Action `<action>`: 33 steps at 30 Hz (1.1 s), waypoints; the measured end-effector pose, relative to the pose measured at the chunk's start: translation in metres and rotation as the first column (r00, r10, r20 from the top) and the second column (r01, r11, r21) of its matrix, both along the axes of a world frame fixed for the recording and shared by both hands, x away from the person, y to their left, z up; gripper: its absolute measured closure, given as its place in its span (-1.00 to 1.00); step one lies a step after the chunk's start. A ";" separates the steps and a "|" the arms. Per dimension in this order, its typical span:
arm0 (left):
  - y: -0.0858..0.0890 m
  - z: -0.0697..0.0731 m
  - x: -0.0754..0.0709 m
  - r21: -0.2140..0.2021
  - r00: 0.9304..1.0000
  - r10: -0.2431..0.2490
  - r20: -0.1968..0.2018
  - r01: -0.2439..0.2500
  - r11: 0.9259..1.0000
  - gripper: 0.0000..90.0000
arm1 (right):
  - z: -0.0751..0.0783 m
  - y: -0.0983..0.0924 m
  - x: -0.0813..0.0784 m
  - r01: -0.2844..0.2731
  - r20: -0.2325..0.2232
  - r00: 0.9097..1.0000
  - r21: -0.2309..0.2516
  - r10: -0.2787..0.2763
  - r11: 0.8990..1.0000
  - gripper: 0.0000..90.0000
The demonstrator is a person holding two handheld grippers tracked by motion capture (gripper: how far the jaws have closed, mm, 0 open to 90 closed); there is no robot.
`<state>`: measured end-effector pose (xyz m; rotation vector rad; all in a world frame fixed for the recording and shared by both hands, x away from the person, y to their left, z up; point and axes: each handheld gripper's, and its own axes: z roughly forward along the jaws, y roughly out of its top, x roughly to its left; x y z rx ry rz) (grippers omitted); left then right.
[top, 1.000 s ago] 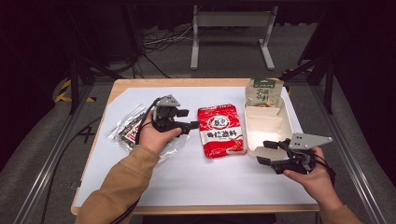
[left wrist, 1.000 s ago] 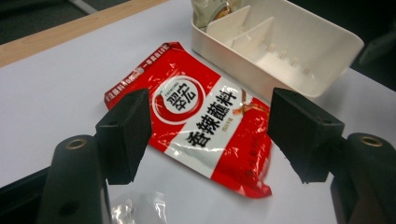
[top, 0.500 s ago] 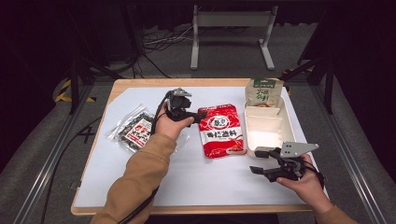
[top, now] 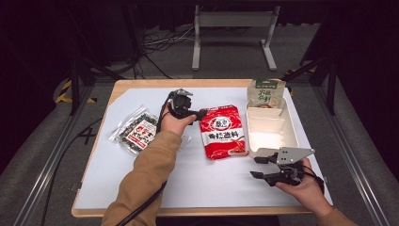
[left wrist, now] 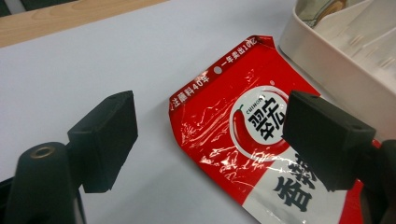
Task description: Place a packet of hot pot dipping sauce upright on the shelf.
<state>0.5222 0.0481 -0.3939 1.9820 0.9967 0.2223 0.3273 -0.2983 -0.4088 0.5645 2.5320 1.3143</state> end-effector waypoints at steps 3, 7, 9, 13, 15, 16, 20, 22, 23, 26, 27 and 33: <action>-0.001 -0.006 0.007 -0.009 1.000 0.007 -0.022 -0.007 1.000 -0.58 | 0.000 -0.002 0.000 -0.006 0.009 1.000 -0.012 0.006 1.000 0.12; -0.005 -0.012 0.014 0.000 0.999 0.003 -0.034 -0.003 1.000 -0.56 | 0.000 -0.006 0.002 -0.006 0.015 1.000 -0.015 0.007 1.000 0.20; -0.008 -0.015 0.017 0.022 0.999 -0.002 -0.038 0.003 1.000 -0.52 | 0.000 -0.008 0.002 -0.007 0.016 1.000 -0.013 0.007 1.000 0.21; -0.013 -0.019 0.025 0.024 0.998 -0.002 -0.062 0.003 1.000 -0.50 | 0.002 -0.008 0.000 -0.006 0.017 1.000 -0.006 0.006 1.000 0.21; -0.016 -0.021 0.027 0.022 0.997 0.003 -0.073 -0.002 1.000 -0.51 | 0.001 -0.008 -0.001 -0.007 0.017 1.000 -0.008 0.007 1.000 0.21; -0.017 -0.022 0.028 0.032 0.997 -0.001 -0.076 0.004 0.999 -0.51 | 0.001 -0.008 -0.002 -0.008 0.017 1.000 -0.009 0.008 1.000 0.20; -0.024 -0.028 0.033 0.054 0.995 0.012 -0.098 -0.007 0.999 -0.52 | 0.000 -0.012 -0.006 0.008 0.012 1.000 -0.006 -0.008 1.000 0.18; -0.026 -0.030 0.035 0.058 0.994 0.009 -0.106 -0.003 0.998 -0.52 | 0.000 -0.014 -0.008 0.018 0.012 1.000 -0.003 -0.018 1.000 0.17; -0.026 -0.031 0.036 0.055 0.994 0.011 -0.110 -0.005 0.998 -0.52 | 0.001 -0.015 -0.009 0.019 0.013 1.000 -0.003 -0.019 1.000 0.17; -0.027 -0.034 0.038 0.058 0.992 0.016 -0.125 -0.009 0.998 -0.52 | 0.000 -0.016 -0.012 0.024 0.013 1.000 -0.004 -0.024 1.000 0.15; -0.027 -0.035 0.039 0.057 0.991 0.019 -0.134 -0.011 0.998 -0.52 | 0.000 -0.016 -0.013 0.026 0.012 1.000 -0.005 -0.026 1.000 0.15; -0.028 -0.040 0.043 0.027 0.987 -0.003 -0.163 0.008 1.000 -0.48 | -0.001 -0.018 -0.016 0.033 0.007 0.999 -0.004 -0.033 0.999 0.12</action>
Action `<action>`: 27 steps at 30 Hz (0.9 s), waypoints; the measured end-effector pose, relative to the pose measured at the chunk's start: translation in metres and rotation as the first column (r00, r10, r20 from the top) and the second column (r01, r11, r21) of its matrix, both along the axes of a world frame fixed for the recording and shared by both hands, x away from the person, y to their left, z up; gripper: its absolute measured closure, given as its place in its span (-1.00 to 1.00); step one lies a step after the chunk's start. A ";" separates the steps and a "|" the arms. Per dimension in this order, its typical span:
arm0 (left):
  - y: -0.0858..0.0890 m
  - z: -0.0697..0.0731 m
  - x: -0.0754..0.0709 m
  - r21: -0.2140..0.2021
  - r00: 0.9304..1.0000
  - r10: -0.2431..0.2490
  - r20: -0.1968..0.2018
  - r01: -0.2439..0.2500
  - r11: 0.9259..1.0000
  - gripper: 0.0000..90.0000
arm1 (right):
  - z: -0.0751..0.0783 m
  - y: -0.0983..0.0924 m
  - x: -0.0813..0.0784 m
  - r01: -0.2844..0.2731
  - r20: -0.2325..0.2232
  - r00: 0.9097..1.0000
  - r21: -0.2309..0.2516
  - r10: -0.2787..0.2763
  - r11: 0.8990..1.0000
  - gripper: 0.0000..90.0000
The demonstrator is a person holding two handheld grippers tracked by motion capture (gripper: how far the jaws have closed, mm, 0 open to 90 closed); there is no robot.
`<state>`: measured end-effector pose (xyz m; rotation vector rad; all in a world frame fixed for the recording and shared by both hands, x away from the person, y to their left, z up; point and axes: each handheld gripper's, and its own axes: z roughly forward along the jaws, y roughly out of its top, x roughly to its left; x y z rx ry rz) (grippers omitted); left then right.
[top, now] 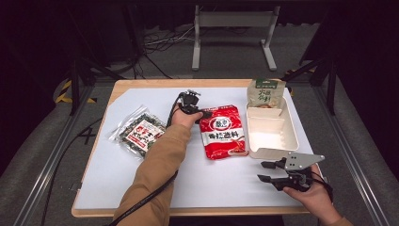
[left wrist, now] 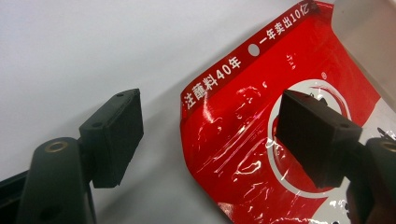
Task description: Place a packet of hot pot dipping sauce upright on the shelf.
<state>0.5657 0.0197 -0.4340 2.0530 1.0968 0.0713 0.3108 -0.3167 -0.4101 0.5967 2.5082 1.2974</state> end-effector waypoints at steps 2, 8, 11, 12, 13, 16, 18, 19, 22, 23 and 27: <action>-0.001 -0.001 0.002 0.000 1.000 -0.006 0.003 0.006 1.000 -0.48 | -0.001 -0.001 -0.001 0.004 -0.003 1.000 0.001 -0.004 1.000 0.11; -0.006 -0.005 0.003 -0.006 1.000 -0.020 -0.023 0.020 1.000 -0.48 | -0.002 -0.002 -0.004 0.007 -0.008 1.000 -0.001 -0.007 1.000 0.10; -0.005 -0.005 0.003 -0.005 0.999 -0.023 -0.027 0.023 1.000 -0.45 | -0.002 -0.002 -0.004 0.006 -0.009 1.000 0.001 -0.006 1.000 0.09; -0.005 -0.005 0.002 -0.005 0.999 -0.026 -0.034 0.026 1.000 -0.42 | -0.002 -0.002 -0.004 0.005 -0.010 1.000 0.002 -0.005 1.000 0.09; -0.005 -0.005 0.002 -0.005 0.999 -0.030 -0.036 0.030 1.000 -0.38 | -0.003 -0.002 -0.004 0.004 -0.010 1.000 0.003 -0.004 1.000 0.08; -0.006 -0.005 0.000 -0.016 0.998 -0.046 -0.039 0.045 0.999 -0.27 | -0.003 -0.001 -0.004 0.000 -0.011 1.000 0.005 0.001 1.000 0.08; -0.007 -0.005 -0.001 -0.017 0.998 -0.052 -0.037 0.052 0.999 -0.25 | -0.004 -0.001 -0.003 -0.002 -0.008 1.000 0.002 0.002 1.000 0.08; -0.007 -0.005 -0.001 -0.019 0.997 -0.063 -0.037 0.063 0.998 -0.24 | -0.004 -0.001 -0.003 -0.002 -0.007 1.000 0.000 0.002 1.000 0.09; -0.007 -0.005 -0.004 -0.016 0.997 -0.078 -0.022 0.078 0.997 -0.18 | -0.005 0.000 -0.003 -0.011 -0.011 1.000 -0.002 0.011 1.000 0.11; -0.007 -0.005 -0.005 -0.022 0.997 -0.075 -0.020 0.075 0.997 -0.16 | -0.005 0.001 -0.003 -0.014 -0.011 1.000 -0.002 0.014 1.000 0.12; -0.004 -0.001 -0.006 -0.001 0.997 -0.082 -0.001 0.082 0.997 0.04 | -0.006 0.001 -0.002 -0.017 -0.011 1.000 0.000 0.017 1.000 0.12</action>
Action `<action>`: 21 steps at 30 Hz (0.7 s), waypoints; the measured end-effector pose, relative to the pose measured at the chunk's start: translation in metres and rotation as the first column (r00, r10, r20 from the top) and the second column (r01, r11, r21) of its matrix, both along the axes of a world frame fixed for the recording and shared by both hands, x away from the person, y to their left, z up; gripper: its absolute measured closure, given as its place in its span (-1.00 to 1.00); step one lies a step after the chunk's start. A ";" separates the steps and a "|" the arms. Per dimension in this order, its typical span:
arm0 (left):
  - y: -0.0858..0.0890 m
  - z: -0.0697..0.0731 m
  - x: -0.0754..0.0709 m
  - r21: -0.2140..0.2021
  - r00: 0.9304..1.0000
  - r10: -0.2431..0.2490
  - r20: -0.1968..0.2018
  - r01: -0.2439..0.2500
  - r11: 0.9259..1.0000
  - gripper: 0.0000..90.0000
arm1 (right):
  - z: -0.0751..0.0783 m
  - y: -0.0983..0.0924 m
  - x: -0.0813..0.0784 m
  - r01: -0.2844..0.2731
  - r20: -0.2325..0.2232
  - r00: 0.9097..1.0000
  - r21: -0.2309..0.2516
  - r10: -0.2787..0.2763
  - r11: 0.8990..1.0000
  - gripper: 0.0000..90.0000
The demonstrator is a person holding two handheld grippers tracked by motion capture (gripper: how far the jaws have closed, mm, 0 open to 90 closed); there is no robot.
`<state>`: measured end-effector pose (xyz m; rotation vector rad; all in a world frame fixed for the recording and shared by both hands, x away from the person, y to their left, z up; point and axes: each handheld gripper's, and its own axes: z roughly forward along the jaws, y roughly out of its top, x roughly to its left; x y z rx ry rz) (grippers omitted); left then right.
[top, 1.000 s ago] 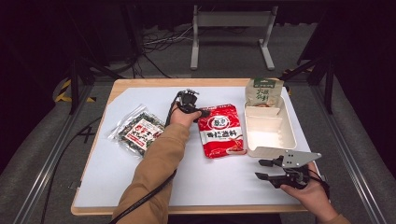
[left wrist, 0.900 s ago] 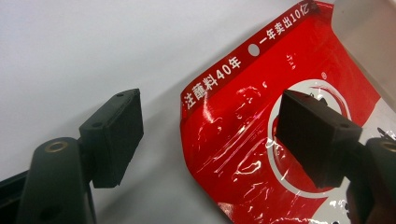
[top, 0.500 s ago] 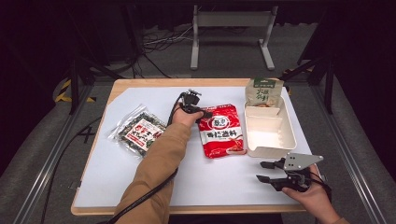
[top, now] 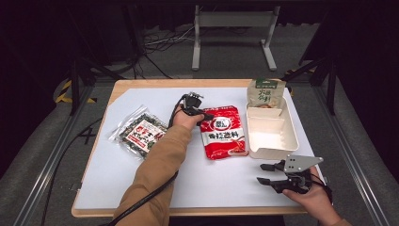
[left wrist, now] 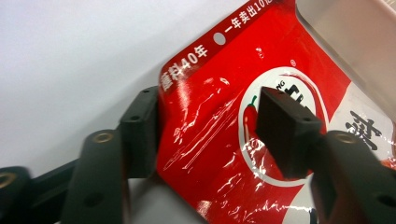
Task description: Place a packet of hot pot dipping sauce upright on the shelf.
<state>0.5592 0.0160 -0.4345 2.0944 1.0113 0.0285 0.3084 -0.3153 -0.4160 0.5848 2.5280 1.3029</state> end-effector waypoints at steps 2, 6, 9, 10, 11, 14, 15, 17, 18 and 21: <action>0.001 0.002 -0.001 0.005 1.000 -0.005 0.009 0.005 1.000 0.13 | 0.000 0.000 0.000 0.000 -0.001 1.000 0.000 0.000 1.000 0.13; 0.001 0.003 -0.003 0.028 1.000 -0.010 0.018 0.009 1.000 0.27 | -0.001 0.000 0.001 -0.001 -0.003 1.000 0.001 0.001 1.000 0.13; 0.000 0.003 -0.006 0.046 1.000 -0.014 0.025 0.013 0.999 0.40 | -0.001 0.001 0.001 -0.005 0.000 1.000 -0.001 0.005 1.000 0.13; 0.000 0.003 -0.006 0.060 0.999 -0.015 0.033 0.013 0.998 0.45 | -0.001 0.001 0.001 -0.007 -0.001 1.000 -0.001 0.007 1.000 0.13; 0.000 0.004 -0.007 0.077 0.999 -0.010 0.043 0.006 0.997 0.53 | -0.001 0.001 0.001 -0.006 0.000 1.000 0.000 0.006 1.000 0.13; 0.002 0.007 -0.008 0.093 0.999 0.004 0.053 -0.009 0.996 0.86 | -0.001 0.001 0.001 -0.007 0.004 1.000 -0.001 0.007 1.000 0.12; 0.002 0.008 -0.008 0.097 0.998 -0.003 0.059 -0.003 0.995 0.92 | -0.001 0.001 0.001 -0.008 0.007 1.000 -0.002 0.008 1.000 0.12; 0.001 0.010 -0.008 0.101 0.998 -0.007 0.059 0.001 0.995 0.96 | 0.000 0.001 0.000 -0.006 0.011 1.000 -0.002 0.006 1.000 0.12; 0.002 0.011 -0.008 0.104 0.998 -0.009 0.061 0.003 0.995 0.97 | 0.000 0.000 0.001 -0.004 0.014 1.000 -0.002 0.004 1.000 0.12; 0.001 0.015 -0.010 0.100 0.998 -0.004 0.060 -0.002 0.995 0.98 | 0.000 0.000 0.001 -0.001 0.012 1.000 -0.001 0.001 1.000 0.12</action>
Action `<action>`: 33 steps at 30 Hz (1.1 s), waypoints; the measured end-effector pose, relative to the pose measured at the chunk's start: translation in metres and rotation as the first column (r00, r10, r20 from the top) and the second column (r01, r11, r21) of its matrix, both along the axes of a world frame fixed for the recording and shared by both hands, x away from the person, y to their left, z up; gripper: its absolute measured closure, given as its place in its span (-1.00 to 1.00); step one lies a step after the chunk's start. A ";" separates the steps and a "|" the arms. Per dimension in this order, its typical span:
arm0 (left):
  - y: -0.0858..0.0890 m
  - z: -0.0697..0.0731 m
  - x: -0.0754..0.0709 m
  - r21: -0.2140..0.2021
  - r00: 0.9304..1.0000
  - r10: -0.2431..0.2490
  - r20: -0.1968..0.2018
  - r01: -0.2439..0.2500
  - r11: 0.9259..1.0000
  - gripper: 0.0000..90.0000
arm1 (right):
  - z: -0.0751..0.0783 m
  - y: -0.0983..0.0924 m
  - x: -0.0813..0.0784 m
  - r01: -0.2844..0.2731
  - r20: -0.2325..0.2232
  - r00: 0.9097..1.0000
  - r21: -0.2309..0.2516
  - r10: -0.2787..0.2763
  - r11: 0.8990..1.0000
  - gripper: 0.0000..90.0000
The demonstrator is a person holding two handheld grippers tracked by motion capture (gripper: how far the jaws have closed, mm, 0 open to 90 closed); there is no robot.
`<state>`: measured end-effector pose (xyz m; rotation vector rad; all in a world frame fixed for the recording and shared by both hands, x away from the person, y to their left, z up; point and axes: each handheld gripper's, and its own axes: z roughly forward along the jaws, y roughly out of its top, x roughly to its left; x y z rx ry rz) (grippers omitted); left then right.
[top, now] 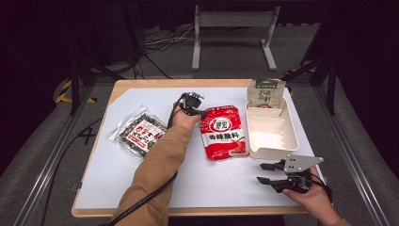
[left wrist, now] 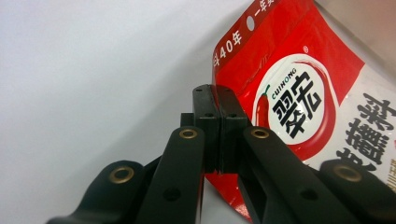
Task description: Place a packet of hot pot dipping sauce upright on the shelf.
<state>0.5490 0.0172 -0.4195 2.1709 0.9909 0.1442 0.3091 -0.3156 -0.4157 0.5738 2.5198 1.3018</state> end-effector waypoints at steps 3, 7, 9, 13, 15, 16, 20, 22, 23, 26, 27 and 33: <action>0.001 0.005 -0.002 -0.002 1.000 -0.013 0.009 0.013 1.000 0.99 | 0.001 0.000 0.000 0.003 0.001 1.000 -0.003 -0.003 1.000 0.14; 0.002 0.016 -0.008 -0.013 1.000 -0.026 0.011 0.026 1.000 0.99 | 0.002 -0.001 0.000 0.008 0.009 1.000 -0.003 -0.008 1.000 0.14; 0.002 0.019 -0.010 -0.013 0.999 -0.031 0.010 0.031 0.999 0.99 | 0.003 -0.001 0.000 0.009 0.010 1.000 -0.003 -0.009 1.000 0.14; 0.005 0.035 -0.019 -0.022 0.998 -0.046 0.034 0.047 0.999 0.99 | 0.004 0.000 0.000 0.009 0.011 1.000 -0.006 -0.009 1.000 0.17; 0.007 0.039 -0.022 -0.031 0.998 -0.050 0.040 0.051 0.998 1.00 | 0.004 -0.001 0.000 0.011 0.008 1.000 -0.008 -0.011 1.000 0.18; 0.009 0.044 -0.025 -0.036 0.997 -0.052 0.049 0.054 0.998 1.00 | 0.005 -0.001 0.001 0.013 0.007 1.000 -0.009 -0.013 1.000 0.18; 0.012 0.061 -0.041 -0.044 0.993 -0.067 0.093 0.071 0.996 1.00 | 0.007 -0.002 0.002 0.020 0.014 1.000 -0.007 -0.020 1.000 0.18; 0.013 0.071 -0.050 -0.053 0.990 -0.077 0.117 0.083 0.995 0.99 | 0.009 -0.003 0.002 0.026 0.020 0.999 -0.005 -0.026 1.000 0.16; 0.014 0.075 -0.054 -0.054 0.989 -0.079 0.125 0.086 0.995 1.00 | 0.010 -0.003 0.002 0.027 0.022 0.999 -0.003 -0.027 1.000 0.16; 0.016 0.082 -0.062 -0.071 0.986 -0.087 0.140 0.098 0.993 1.00 | 0.011 -0.002 0.003 0.025 0.032 0.999 -0.003 -0.025 1.000 0.15; 0.018 0.089 -0.070 -0.079 0.984 -0.101 0.148 0.113 0.990 1.00 | 0.011 -0.002 0.003 0.025 0.034 0.999 -0.002 -0.024 1.000 0.15; 0.024 0.104 -0.086 -0.113 0.980 -0.128 0.151 0.146 0.983 1.00 | 0.014 -0.001 0.002 0.024 0.040 0.999 -0.003 -0.023 1.000 0.14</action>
